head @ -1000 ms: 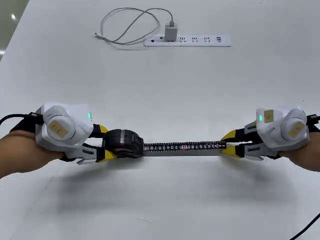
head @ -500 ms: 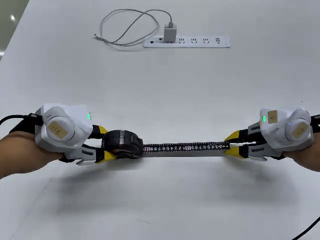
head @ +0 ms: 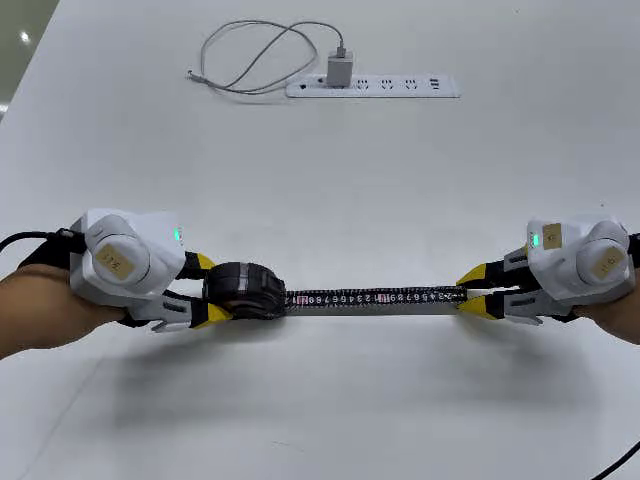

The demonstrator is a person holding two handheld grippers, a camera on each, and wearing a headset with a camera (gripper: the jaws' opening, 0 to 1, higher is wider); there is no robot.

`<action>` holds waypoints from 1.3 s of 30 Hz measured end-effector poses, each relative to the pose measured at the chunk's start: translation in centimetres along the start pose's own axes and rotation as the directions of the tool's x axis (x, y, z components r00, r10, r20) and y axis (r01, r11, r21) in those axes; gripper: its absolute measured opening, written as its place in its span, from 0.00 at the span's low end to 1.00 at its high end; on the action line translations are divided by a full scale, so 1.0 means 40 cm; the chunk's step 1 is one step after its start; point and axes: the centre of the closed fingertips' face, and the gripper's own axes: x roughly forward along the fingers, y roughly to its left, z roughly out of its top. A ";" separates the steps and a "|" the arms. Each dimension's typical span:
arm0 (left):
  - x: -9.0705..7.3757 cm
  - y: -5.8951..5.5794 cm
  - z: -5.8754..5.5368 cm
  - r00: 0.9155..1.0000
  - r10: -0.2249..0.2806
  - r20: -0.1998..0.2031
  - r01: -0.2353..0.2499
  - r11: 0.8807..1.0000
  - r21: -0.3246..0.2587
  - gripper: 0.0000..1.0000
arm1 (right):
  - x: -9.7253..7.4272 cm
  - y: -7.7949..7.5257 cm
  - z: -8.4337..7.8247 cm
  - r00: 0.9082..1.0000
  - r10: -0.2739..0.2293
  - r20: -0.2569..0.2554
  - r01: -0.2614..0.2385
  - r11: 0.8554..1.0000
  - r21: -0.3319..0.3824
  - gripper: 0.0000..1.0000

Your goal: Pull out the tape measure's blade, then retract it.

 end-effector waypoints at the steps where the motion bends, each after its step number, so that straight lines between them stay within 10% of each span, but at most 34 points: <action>1: 0.000 0.000 0.000 1.000 0.000 0.000 0.000 1.000 -0.001 0.25 | -0.001 -0.001 -0.001 1.000 0.000 -0.001 0.000 1.000 0.001 0.09; 39: 0.002 0.000 0.001 1.000 0.007 -0.002 -0.007 1.000 0.006 0.25 | -0.019 -0.009 -0.043 0.999 -0.004 -0.052 0.004 1.000 -0.007 0.09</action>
